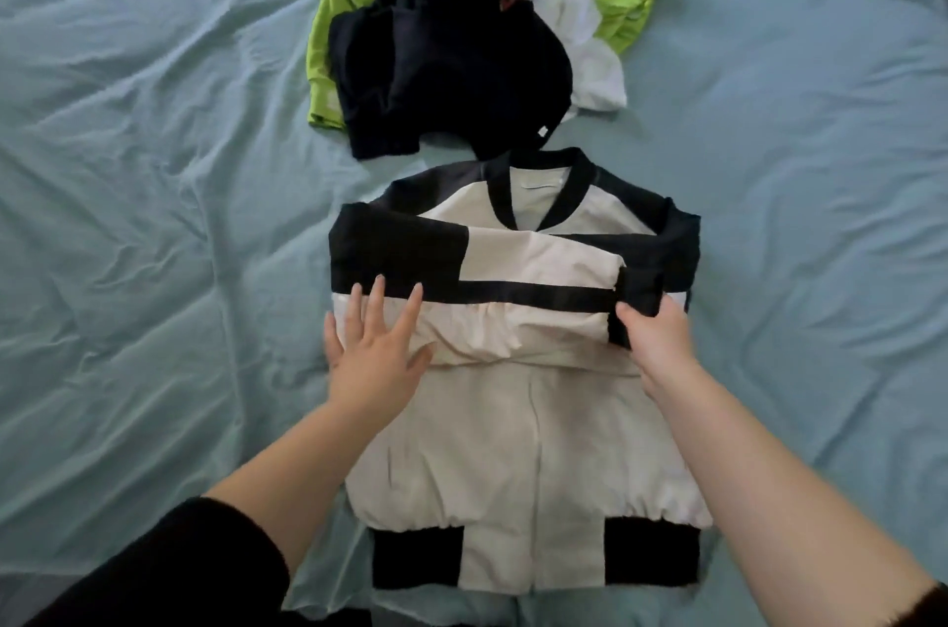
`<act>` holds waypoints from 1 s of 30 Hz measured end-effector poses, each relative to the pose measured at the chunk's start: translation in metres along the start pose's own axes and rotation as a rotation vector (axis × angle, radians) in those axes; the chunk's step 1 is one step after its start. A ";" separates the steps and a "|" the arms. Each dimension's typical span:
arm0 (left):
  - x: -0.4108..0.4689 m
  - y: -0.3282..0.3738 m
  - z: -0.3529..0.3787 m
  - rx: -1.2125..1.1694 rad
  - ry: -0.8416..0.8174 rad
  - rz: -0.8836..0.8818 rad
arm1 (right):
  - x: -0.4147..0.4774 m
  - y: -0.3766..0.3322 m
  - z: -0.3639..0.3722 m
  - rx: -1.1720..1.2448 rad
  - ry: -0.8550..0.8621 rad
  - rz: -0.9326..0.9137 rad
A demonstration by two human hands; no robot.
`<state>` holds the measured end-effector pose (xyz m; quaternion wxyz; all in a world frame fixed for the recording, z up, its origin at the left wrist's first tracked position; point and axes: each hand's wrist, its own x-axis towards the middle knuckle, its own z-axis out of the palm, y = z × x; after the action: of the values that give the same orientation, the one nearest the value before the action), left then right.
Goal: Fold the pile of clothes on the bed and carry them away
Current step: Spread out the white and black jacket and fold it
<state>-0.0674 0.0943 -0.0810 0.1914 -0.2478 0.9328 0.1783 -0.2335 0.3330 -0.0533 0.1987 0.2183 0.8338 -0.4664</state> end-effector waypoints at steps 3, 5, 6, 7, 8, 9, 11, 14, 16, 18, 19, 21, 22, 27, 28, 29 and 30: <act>0.017 0.023 0.020 0.081 -0.062 0.064 | 0.026 0.014 -0.033 -0.046 0.093 -0.060; 0.027 0.035 0.030 0.101 -0.093 0.081 | 0.042 0.022 -0.049 -0.102 0.130 -0.067; 0.031 0.040 0.034 0.094 -0.105 0.089 | 0.050 0.026 -0.055 -0.123 0.149 -0.070; 0.035 0.044 0.037 0.087 -0.117 0.099 | 0.057 0.030 -0.060 -0.146 0.164 -0.070; 0.038 0.049 0.040 0.087 -0.131 0.108 | 0.063 0.034 -0.064 -0.167 0.172 -0.066; 0.041 0.053 0.042 0.091 -0.148 0.115 | 0.068 0.036 -0.068 -0.183 0.168 -0.056; 0.045 0.059 0.042 0.082 -0.179 0.118 | 0.075 0.040 -0.071 -0.251 0.152 -0.028; 0.042 0.058 0.034 0.033 -0.022 0.169 | 0.073 0.040 -0.068 -0.517 0.305 -0.134; 0.038 0.053 0.029 0.012 0.149 0.149 | 0.060 0.039 -0.053 -0.638 0.343 -0.438; 0.040 0.046 0.029 0.004 0.204 0.080 | 0.047 0.040 -0.029 -0.760 0.209 -0.729; 0.043 0.042 0.031 0.022 0.180 0.060 | 0.045 0.043 -0.019 -0.855 0.100 -0.799; 0.056 0.035 0.035 0.092 0.079 0.058 | 0.053 0.055 -0.012 -1.084 -0.112 -0.743; 0.065 0.032 0.037 0.124 0.016 0.067 | 0.064 0.064 -0.013 -1.175 -0.183 -0.656; 0.109 0.037 0.043 0.227 -0.223 0.078 | 0.104 0.078 -0.014 -1.330 -0.254 -0.483; 0.112 0.040 0.041 0.234 -0.245 0.069 | 0.105 0.075 -0.011 -1.337 -0.254 -0.473; 0.111 0.043 0.039 0.237 -0.246 0.062 | 0.104 0.074 -0.009 -1.342 -0.239 -0.464; 0.106 0.045 0.037 0.236 -0.211 0.065 | 0.099 0.073 -0.009 -1.343 -0.203 -0.465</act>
<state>-0.1669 0.1047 -0.1497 0.3102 -0.1733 0.9295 0.0986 -0.2766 0.3927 -0.1524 0.2620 -0.1790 0.9431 0.0990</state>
